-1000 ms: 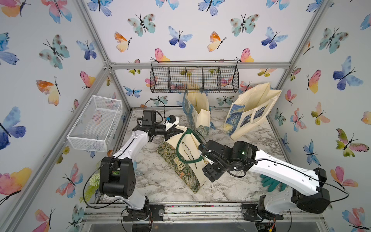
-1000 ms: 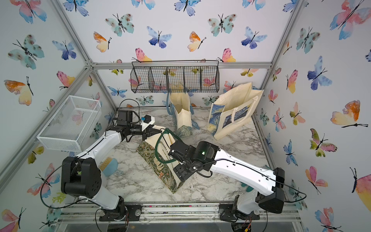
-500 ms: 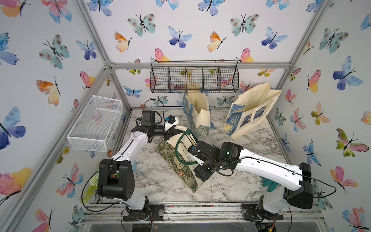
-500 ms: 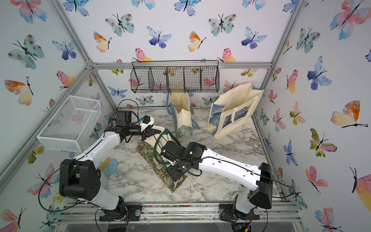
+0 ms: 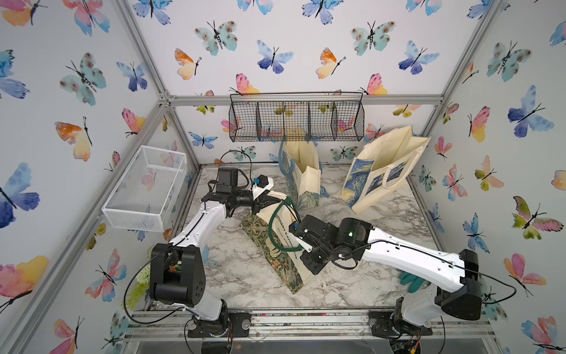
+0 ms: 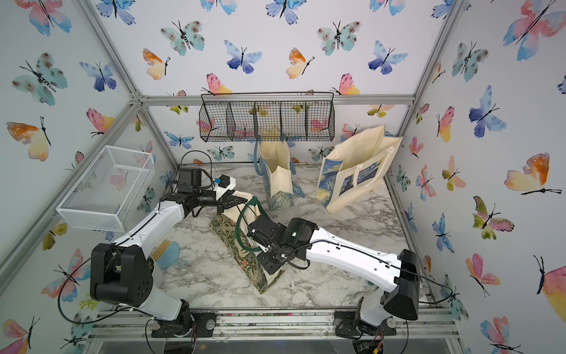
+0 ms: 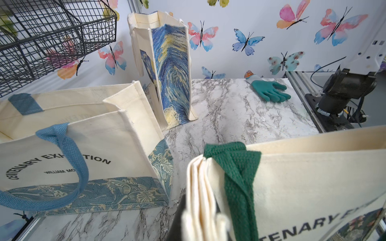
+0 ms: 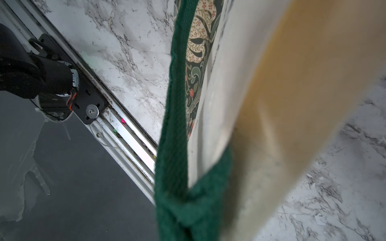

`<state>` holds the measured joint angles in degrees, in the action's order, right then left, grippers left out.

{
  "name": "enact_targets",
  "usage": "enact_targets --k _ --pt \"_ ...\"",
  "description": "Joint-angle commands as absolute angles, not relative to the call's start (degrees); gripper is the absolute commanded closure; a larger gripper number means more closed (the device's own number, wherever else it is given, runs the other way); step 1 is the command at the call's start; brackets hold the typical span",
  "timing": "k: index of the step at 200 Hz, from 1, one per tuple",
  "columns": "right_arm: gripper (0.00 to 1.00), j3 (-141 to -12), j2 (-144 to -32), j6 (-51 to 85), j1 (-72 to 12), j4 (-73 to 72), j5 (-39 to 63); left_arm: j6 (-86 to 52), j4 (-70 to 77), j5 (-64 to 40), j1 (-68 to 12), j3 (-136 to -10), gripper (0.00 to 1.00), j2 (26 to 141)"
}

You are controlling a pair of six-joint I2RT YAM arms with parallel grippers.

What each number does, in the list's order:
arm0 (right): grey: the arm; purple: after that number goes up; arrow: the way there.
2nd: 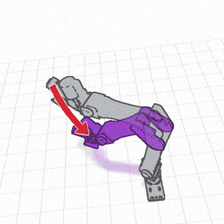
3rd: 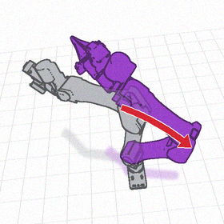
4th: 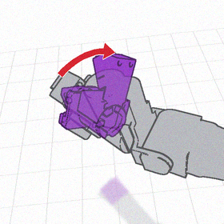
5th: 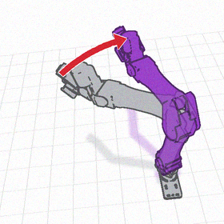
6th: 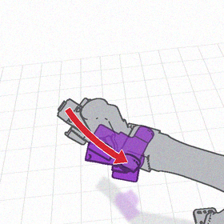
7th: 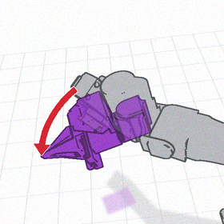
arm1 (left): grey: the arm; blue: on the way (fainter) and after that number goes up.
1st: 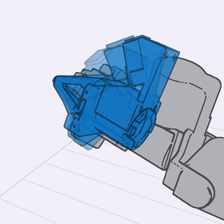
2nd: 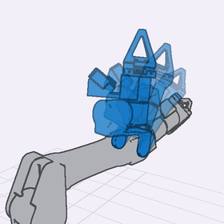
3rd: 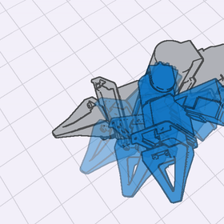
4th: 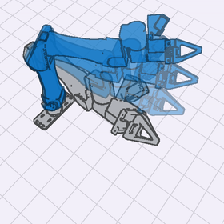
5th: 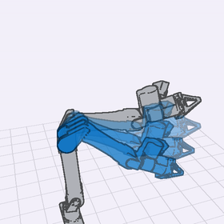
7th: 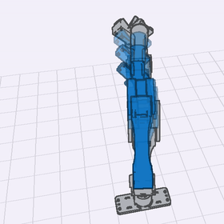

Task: Put away the canvas bag
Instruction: Press the canvas bag.

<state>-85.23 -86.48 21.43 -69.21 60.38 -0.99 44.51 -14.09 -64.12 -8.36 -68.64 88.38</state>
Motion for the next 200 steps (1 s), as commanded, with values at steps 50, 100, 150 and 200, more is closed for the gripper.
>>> enact_targets --k 50,100,150,200 --pt "0.97 -89.1 -80.3 16.1 -69.3 56.7 11.6 10.9 -1.1 -48.0 -7.6 -74.0 0.66 84.4" --pt "0.97 -96.3 -79.8 15.4 -69.3 52.2 26.6 -1.2 -8.2 -39.2 -4.4 -84.4 0.67 88.3" --pt "0.98 -97.3 -80.3 22.7 -65.6 54.5 23.2 -3.3 1.1 -41.1 -4.9 -78.9 0.58 78.3" --pt "0.98 -86.0 -79.5 36.7 -59.5 38.9 30.6 7.7 0.2 -31.3 -14.8 -74.4 0.41 67.1"
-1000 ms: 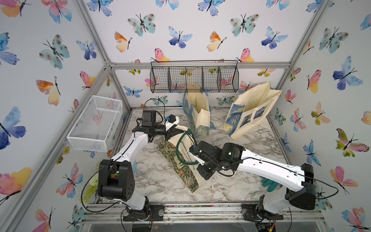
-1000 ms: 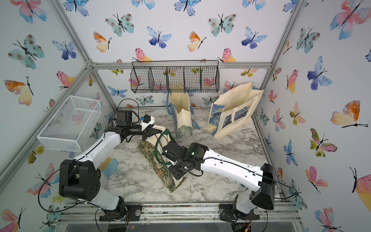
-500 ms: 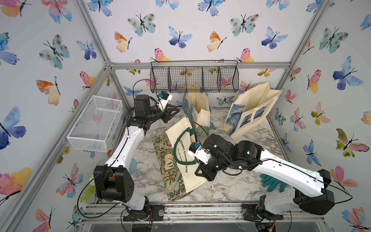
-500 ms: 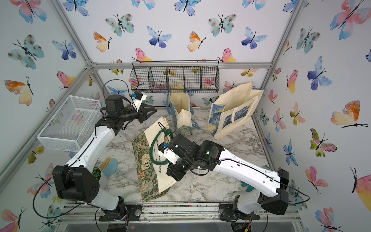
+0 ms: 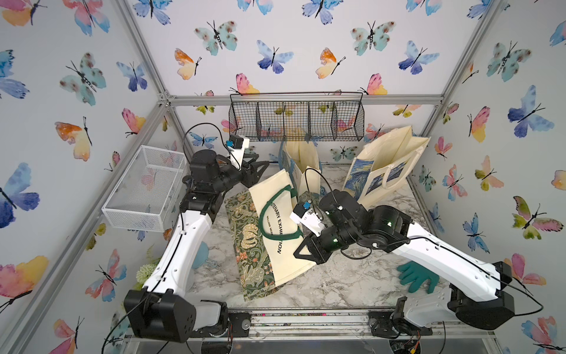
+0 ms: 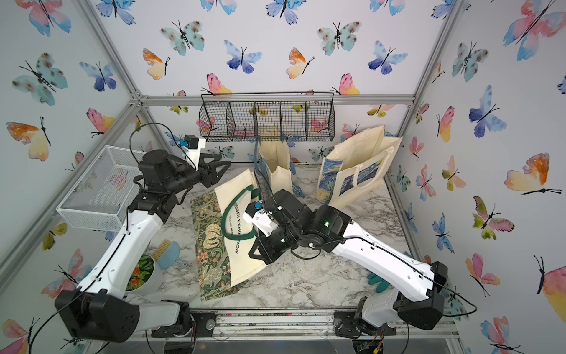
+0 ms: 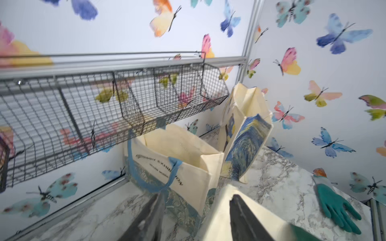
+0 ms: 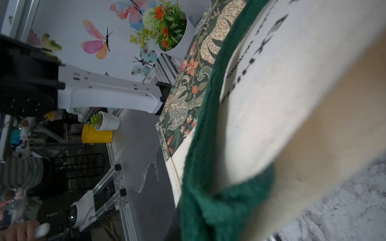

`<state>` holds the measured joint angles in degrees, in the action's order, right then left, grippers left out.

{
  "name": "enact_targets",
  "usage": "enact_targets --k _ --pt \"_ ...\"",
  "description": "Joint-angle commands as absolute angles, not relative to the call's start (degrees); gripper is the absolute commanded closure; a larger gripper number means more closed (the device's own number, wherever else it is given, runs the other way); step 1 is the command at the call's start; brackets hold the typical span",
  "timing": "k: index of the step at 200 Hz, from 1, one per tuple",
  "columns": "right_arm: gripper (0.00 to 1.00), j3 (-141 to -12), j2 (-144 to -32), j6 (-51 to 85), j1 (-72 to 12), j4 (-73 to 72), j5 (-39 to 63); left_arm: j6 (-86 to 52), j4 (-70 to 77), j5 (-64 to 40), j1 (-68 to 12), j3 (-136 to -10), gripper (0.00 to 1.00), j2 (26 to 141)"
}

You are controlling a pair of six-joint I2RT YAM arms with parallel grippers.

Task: Put away the canvas bag
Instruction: Press the canvas bag.

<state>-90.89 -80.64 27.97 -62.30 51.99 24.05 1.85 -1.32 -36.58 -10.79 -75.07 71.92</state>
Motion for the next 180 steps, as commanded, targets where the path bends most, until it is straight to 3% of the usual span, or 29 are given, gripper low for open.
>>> enact_targets --k 1,23,75,98,126,180 --pt "0.98 -85.6 -79.5 37.0 -59.3 38.3 31.1 7.8 0.0 -31.1 -14.9 -74.4 0.41 66.9" --pt "0.98 -81.8 -81.9 41.6 -56.2 28.6 37.9 10.6 -4.7 -28.7 -17.9 -74.4 0.4 65.1" --pt "0.98 -86.1 -90.0 45.5 -49.4 26.7 35.4 13.2 -13.1 -23.1 -21.0 -65.3 0.4 58.1" --pt "0.98 -87.4 -93.6 48.3 -47.1 24.9 36.8 16.4 -20.5 -11.2 -29.7 -65.0 0.4 57.0" --pt "0.98 -87.0 -97.7 54.2 -44.7 18.0 41.5 20.7 -24.4 8.3 -44.5 -63.3 0.25 54.7" --pt "0.98 -90.5 -104.4 61.4 -44.4 9.9 46.3 16.2 -33.0 28.5 -56.8 -61.4 0.26 54.8"
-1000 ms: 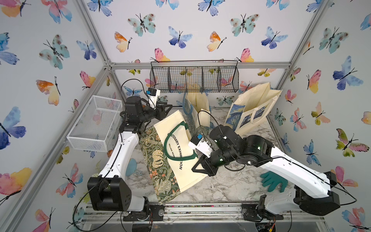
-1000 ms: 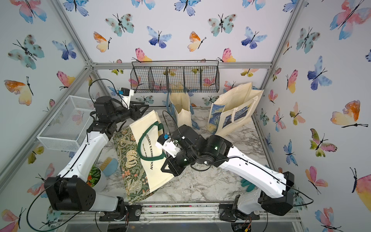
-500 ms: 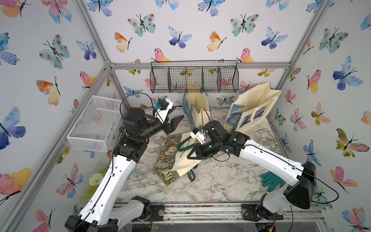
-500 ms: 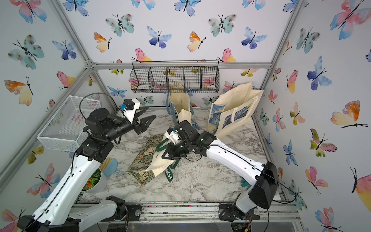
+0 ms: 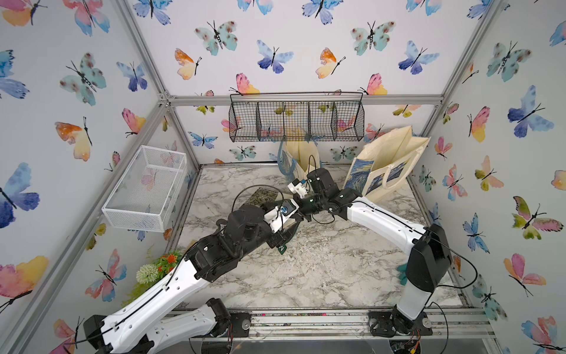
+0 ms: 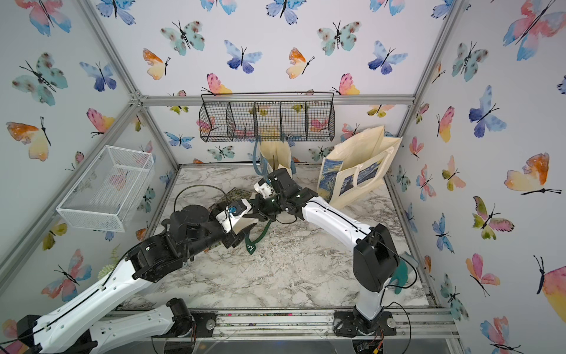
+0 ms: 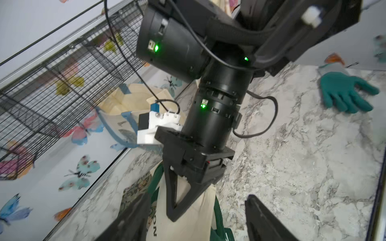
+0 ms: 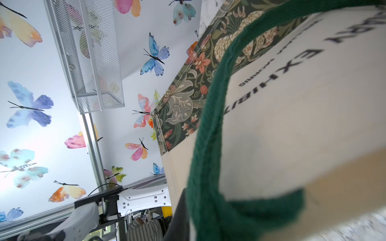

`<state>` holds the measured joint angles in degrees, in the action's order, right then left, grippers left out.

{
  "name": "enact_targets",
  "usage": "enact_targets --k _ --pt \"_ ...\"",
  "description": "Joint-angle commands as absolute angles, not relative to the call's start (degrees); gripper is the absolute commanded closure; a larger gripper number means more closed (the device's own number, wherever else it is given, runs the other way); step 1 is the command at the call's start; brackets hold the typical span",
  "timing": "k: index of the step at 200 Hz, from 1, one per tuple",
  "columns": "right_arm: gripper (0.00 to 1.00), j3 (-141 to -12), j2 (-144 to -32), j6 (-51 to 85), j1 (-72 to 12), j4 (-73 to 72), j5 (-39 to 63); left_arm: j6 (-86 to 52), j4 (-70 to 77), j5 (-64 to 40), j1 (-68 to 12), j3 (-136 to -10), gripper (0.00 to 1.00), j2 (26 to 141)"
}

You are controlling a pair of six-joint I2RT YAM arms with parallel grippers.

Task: Put away the canvas bag
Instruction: Press the canvas bag.

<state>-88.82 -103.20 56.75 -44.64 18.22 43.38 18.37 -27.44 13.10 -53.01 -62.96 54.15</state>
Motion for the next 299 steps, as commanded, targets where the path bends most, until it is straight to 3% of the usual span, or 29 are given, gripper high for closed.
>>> enact_targets --k 1,32,98,105,123,150,168,181,197,214,236,264,299 --pt "0.98 -90.5 -104.3 61.6 -44.4 9.8 46.3 16.1 -33.0 29.0 -57.0 -61.3 0.26 54.9" --pt "0.98 -90.6 -104.7 63.9 -44.4 7.4 46.8 14.5 -28.1 42.3 -60.5 -55.8 0.23 56.8" --pt "0.98 -90.1 -102.3 64.9 -44.4 6.7 47.1 11.8 -23.6 52.7 -60.5 -51.4 0.26 59.1" --pt "0.98 -90.1 -102.2 64.9 -44.4 6.7 47.2 12.3 -23.1 53.3 -60.5 -50.8 0.32 58.7" --pt "0.98 -90.0 -101.7 64.6 -44.4 7.2 47.3 13.0 -21.7 53.4 -60.4 -49.3 0.61 56.8" --pt "0.98 -89.5 -101.0 64.9 -44.4 7.0 48.2 15.4 -19.5 52.6 -60.1 -47.2 0.64 53.8" --pt "0.98 -88.9 -100.5 65.2 -44.4 6.6 48.7 16.1 -20.4 50.4 -59.6 -47.1 0.92 52.5" --pt "0.98 -88.3 -100.2 65.7 -44.4 6.0 49.5 16.6 -20.8 48.3 -59.1 -47.2 1.0 51.5" --pt "0.97 -87.6 -99.9 66.4 -44.4 4.6 50.7 17.1 -21.1 46.9 -58.9 -47.3 1.0 50.7" --pt "0.78 -87.1 -100.1 66.5 -44.4 3.9 53.1 17.8 -21.0 46.1 -58.7 -47.2 1.0 50.4" --pt "0.7 -85.6 -99.0 66.4 -44.4 4.6 54.3 18.3 -21.0 45.6 -58.5 -46.8 1.0 50.9" --pt "0.71 -83.6 -96.4 65.8 -44.4 7.6 54.2 18.4 -20.8 45.0 -58.2 -45.9 1.0 51.2" --pt "0.9 -82.3 -94.2 66.2 -44.4 8.8 54.0 18.3 -20.0 44.2 -58.0 -44.9 1.0 50.9"
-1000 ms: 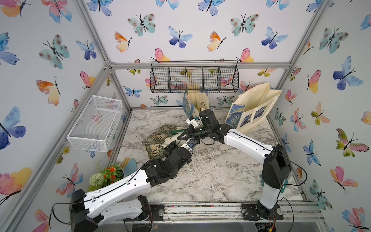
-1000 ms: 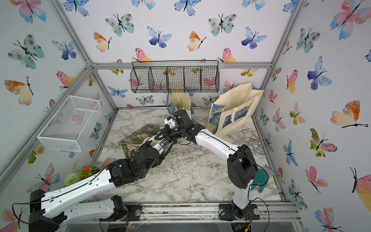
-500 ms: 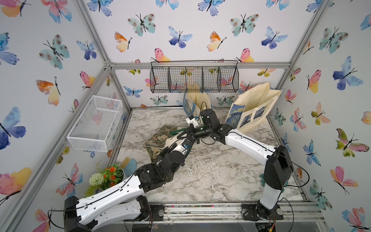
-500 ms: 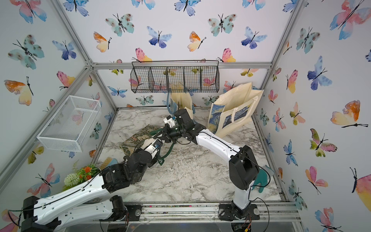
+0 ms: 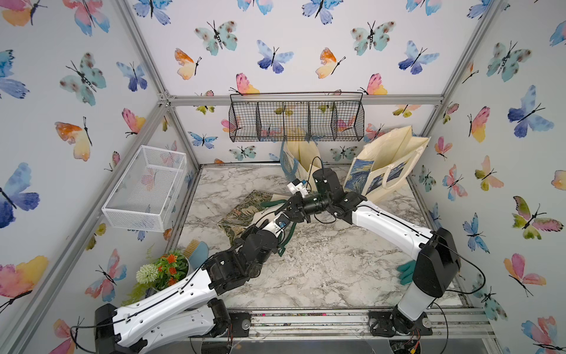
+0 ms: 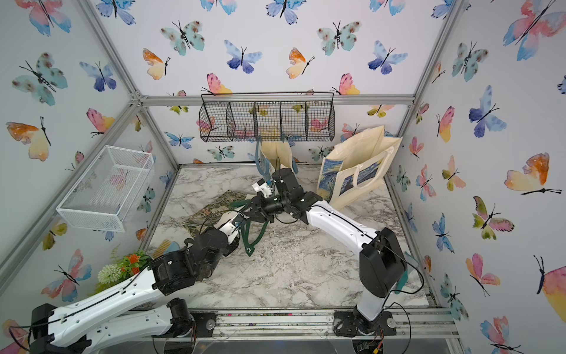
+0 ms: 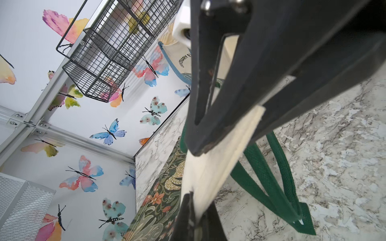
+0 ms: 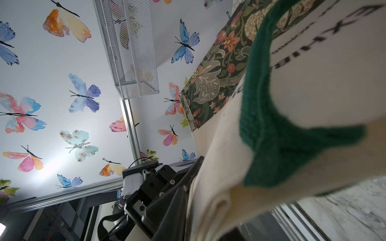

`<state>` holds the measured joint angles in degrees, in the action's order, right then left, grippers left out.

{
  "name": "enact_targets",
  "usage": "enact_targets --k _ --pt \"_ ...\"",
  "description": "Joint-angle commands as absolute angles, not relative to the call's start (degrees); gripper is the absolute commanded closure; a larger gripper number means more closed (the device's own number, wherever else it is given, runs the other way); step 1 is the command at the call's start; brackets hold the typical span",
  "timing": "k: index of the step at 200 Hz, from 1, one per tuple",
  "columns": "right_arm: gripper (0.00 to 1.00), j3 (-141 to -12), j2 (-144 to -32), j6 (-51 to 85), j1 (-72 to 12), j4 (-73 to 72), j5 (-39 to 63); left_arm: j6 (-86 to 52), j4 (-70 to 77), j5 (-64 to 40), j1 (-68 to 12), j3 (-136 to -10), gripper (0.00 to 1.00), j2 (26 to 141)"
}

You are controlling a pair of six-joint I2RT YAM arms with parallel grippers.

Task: Put away the canvas bag
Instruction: Press the canvas bag.

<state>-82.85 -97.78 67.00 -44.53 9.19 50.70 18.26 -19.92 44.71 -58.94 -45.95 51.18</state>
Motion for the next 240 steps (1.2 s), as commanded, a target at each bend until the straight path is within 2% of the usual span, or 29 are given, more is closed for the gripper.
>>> enact_targets --k 1,8,19,22,28,39,45,53,80,97,103,109,116,119,122,153,158,170,174,179,186,192,195,198,222,226,231,235,240 --pt "0.91 -82.3 -94.2 66.2 -44.4 8.8 54.0 18.2 -20.0 44.2 -58.0 -44.9 1.0 50.8" --pt "0.97 -82.0 -94.0 66.4 -44.4 8.5 54.1 18.2 -19.9 44.1 -58.0 -44.9 1.0 50.8" --pt "0.98 -81.6 -93.9 67.2 -44.5 7.2 54.5 18.2 -19.6 43.7 -58.0 -44.9 1.0 50.8" --pt "0.98 -81.4 -93.8 67.5 -44.5 6.7 54.8 18.2 -19.4 43.5 -58.0 -44.9 0.97 50.8" --pt "0.98 -81.0 -93.8 68.4 -44.4 5.5 55.4 18.3 -19.1 42.9 -58.0 -44.9 0.8 50.7" --pt "0.98 -80.4 -93.8 70.1 -44.4 3.0 56.5 18.5 -18.6 40.8 -58.0 -44.9 0.36 50.4" --pt "0.98 -80.0 -93.8 71.0 -44.4 1.9 57.1 18.8 -18.0 39.9 -58.0 -44.7 0.23 50.2" --pt "0.98 -79.8 -93.7 71.8 -44.5 0.6 57.7 19.1 -17.2 39.1 -57.9 -44.3 0.18 50.0" --pt "0.98 -80.1 -93.4 75.2 -44.4 -3.7 60.0 20.5 -15.9 39.0 -57.3 -43.5 0.13 50.5" --pt "0.98 -81.4 -92.8 77.1 -44.4 -5.8 60.9 20.3 -17.7 38.3 -55.6 -44.1 0.22 51.5" --pt "0.98 -82.3 -92.7 77.0 -44.4 -5.4 61.2 20.0 -18.3 38.0 -55.0 -44.3 0.32 51.7" --pt "0.98 -83.2 -92.6 76.4 -44.4 -4.7 61.3 19.8 -18.8 37.8 -54.6 -44.5 0.49 51.6" --pt "0.98 -84.3 -92.6 75.7 -44.4 -3.5 61.3 19.6 -19.4 37.8 -54.2 -44.8 0.85 51.5" --pt "0.98 -84.7 -92.5 75.4 -44.4 -3.0 61.3 19.5 -19.5 37.9 -54.1 -44.9 0.95 51.3" --pt "0.98 -85.0 -92.5 75.1 -44.4 -2.5 61.3 19.4 -19.7 37.9 -54.1 -44.9 1.0 51.1" --pt "0.98 -86.2 -92.6 74.3 -44.2 -1.4 61.3 18.8 -21.0 35.5 -54.1 -45.0 1.0 48.7" --pt "0.98 -86.3 -92.6 74.3 -44.1 -1.4 61.3 18.4 -21.4 35.2 -54.0 -45.1 0.87 48.6" --pt "0.98 -87.0 -92.7 74.4 -43.8 -1.4 61.5 17.5 -21.8 35.2 -54.0 -45.0 0.38 48.2" --pt "0.98 -87.2 -92.7 74.4 -43.6 -1.4 61.5 17.1 -22.0 35.1 -54.0 -44.9 0.31 48.0" --pt "0.98 -87.6 -92.7 74.3 -43.5 -1.3 61.6 16.8 -22.3 34.8 -54.0 -44.8 0.3 47.9" --pt "0.98 -88.1 -92.7 74.4 -43.3 -1.3 61.6 16.4 -22.8 34.0 -53.9 -44.8 0.38 47.9" --pt "0.98 -88.6 -92.7 74.5 -43.1 -1.2 61.7 16.0 -23.3 33.2 -53.9 -45.0 0.68 47.9" --pt "0.98 -88.8 -92.7 74.5 -43.0 -1.2 61.8 15.8 -23.6 33.0 -53.8 -45.0 0.9 47.9" --pt "0.98 -89.0 -92.7 74.6 -43.0 -1.2 61.9 15.5 -23.8 33.0 -53.8 -45.1 1.0 47.9" --pt "0.98 -91.4 -93.2 74.8 -42.5 -0.8 62.6 13.5 -24.8 31.4 -53.7 -45.6 1.0 47.9" --pt "0.98 -91.9 -93.4 74.8 -42.5 -0.7 62.6 13.2 -24.9 31.1 -53.7 -45.6 0.88 47.9" --pt "0.98 -92.5 -93.6 74.8 -42.4 -0.6 62.7 12.9 -24.9 31.0 -53.7 -45.6 0.58 47.9" --pt "0.98 -92.9 -93.7 74.8 -42.3 -0.6 62.8 12.4 -24.8 30.9 -53.7 -45.5 0.39 47.8" --pt "0.98 -93.5 -93.9 74.8 -42.2 -0.7 62.8 12.0 -24.6 31.2 -53.7 -45.3 0.28 47.8"
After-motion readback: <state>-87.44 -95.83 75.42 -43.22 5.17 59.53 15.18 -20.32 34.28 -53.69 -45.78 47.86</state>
